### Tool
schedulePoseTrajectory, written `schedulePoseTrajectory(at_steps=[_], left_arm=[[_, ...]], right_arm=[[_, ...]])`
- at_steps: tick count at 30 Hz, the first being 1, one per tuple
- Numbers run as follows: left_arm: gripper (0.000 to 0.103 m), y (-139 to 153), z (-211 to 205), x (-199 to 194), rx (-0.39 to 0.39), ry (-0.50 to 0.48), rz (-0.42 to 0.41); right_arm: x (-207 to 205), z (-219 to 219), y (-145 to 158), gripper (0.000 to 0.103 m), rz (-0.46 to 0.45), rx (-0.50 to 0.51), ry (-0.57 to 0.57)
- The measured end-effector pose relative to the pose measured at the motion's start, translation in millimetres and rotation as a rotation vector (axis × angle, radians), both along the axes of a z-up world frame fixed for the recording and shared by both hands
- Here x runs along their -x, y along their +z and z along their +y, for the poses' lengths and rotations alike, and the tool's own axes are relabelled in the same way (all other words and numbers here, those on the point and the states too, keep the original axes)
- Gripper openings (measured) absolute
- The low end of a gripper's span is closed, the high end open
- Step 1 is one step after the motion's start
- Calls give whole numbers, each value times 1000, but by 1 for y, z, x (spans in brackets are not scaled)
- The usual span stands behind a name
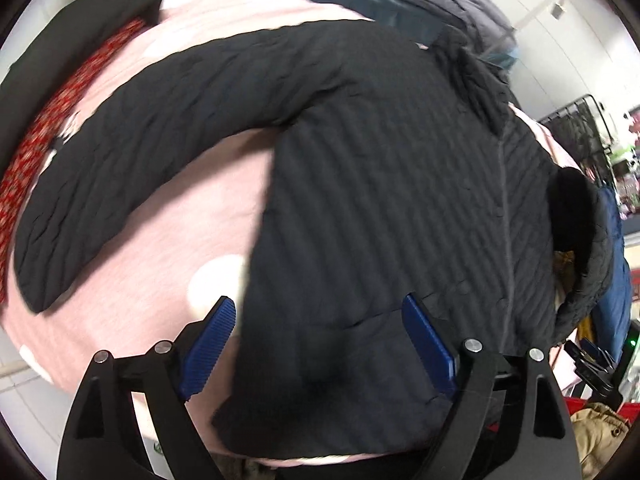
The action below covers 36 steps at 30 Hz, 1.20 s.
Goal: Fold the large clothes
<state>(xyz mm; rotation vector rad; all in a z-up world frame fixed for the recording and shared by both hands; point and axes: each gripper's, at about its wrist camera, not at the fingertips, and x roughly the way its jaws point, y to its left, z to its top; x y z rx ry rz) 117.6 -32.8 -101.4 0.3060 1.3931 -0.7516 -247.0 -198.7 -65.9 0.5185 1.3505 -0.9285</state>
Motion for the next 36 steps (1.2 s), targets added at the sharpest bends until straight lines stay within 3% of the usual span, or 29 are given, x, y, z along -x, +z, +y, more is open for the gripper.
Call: schedulePoseTrajectory(at_steps=[6, 12, 15, 19, 22, 25, 32, 36], left_arm=[[88, -3, -43, 30, 28, -65, 36], [88, 2, -52, 48, 12, -153, 16], [88, 2, -51, 49, 5, -149, 8], [88, 0, -36, 42, -4, -97, 18], [88, -3, -28, 38, -7, -61, 37], [88, -2, -22, 36, -6, -40, 43], [88, 2, -28, 40, -6, -70, 34], [88, 7, -40, 48, -2, -124, 18]], right_arm=[[-2, -21, -19, 76, -2, 9, -10], [-29, -34, -44, 76, 95, 56, 52], [-36, -37, -57, 75, 153, 86, 94], [-38, -44, -68, 43, 202, 117, 107], [-31, -53, -61, 22, 158, 103, 64], [-21, -66, -45, 14, 88, 77, 11], [-4, -93, 24, 11, -182, -51, -38], [-15, -99, 71, 11, -464, -254, -8]])
